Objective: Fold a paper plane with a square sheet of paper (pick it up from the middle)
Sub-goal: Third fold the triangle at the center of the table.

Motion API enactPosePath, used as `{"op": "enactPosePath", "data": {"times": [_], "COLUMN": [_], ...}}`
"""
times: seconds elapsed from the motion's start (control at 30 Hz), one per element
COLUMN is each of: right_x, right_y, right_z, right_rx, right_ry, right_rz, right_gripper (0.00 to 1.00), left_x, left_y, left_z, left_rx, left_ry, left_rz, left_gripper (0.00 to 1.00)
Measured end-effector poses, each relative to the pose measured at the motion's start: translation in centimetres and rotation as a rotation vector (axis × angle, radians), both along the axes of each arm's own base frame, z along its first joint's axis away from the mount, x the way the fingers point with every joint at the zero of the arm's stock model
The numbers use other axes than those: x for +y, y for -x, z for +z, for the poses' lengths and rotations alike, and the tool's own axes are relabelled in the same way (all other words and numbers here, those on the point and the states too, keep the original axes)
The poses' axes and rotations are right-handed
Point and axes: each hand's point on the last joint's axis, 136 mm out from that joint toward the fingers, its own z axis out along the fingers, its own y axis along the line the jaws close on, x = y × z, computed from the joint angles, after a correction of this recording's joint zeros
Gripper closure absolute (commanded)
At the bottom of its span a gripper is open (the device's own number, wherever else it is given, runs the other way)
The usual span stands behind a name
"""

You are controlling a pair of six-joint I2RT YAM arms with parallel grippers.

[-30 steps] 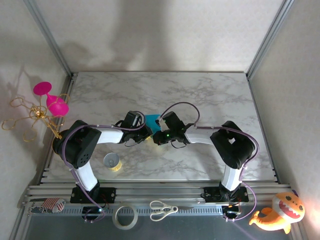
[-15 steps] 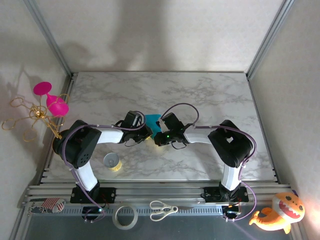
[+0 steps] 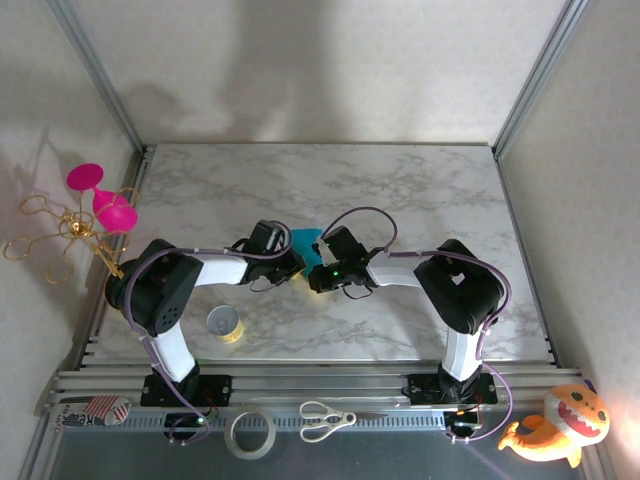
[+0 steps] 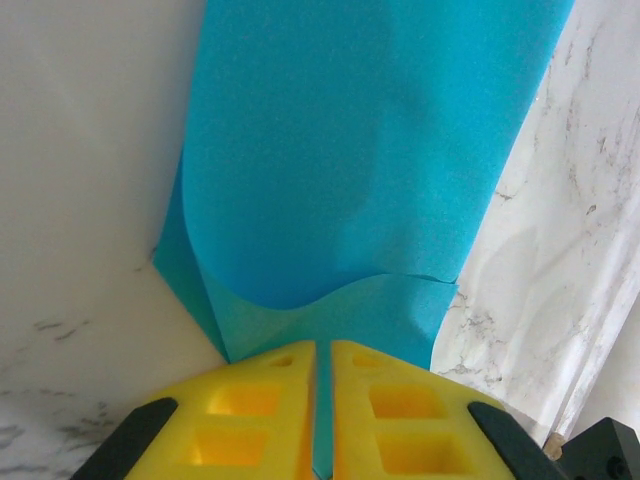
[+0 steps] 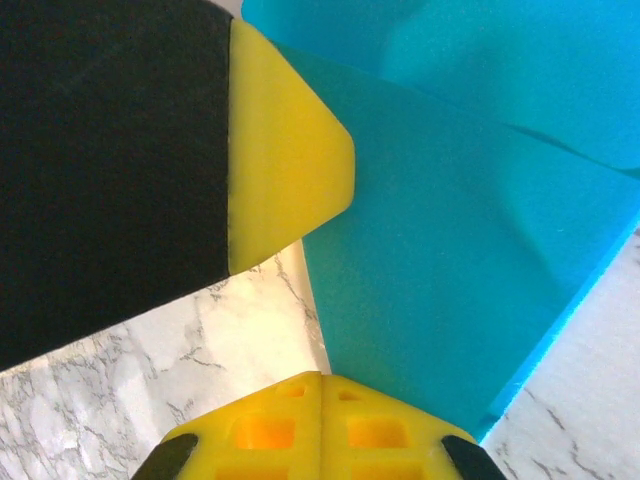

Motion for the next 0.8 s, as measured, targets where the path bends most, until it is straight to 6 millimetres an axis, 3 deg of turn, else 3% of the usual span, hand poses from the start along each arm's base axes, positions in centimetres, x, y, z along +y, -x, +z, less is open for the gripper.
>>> {"op": "enactPosePath", "data": {"times": [0.2,0.37,0.6,0.8], "right_x": [-0.1,-0.1,-0.1,0.0], "right_y": [0.0,0.0,0.0,0.1], "right_z": [-0.1,-0.1,-0.2,-0.2], "right_rx": [0.0,0.001,0.003,0.005], "right_ry": [0.003,0.004,0.004,0.003], "right_rz": [-0.002,-0.002,-0.002,-0.001], "right_gripper": [0.97,0.98,0.98,0.98], "left_x": [-0.9,-1.2,-0.5,-0.3], "left_y": [-1.6,-2.1,-0.6,-0.5], "left_z": [2.0,3.5,1.9,1.2], "left_rx": [-0.074,-0.141,-0.117,-0.121], "left_ry": [0.002,0.007,-0.02,-0.047], "left_rz": [-0.045,-0.081,-0.105,-0.125], "left_gripper": [0.79,0.83,0.86,0.86]}}
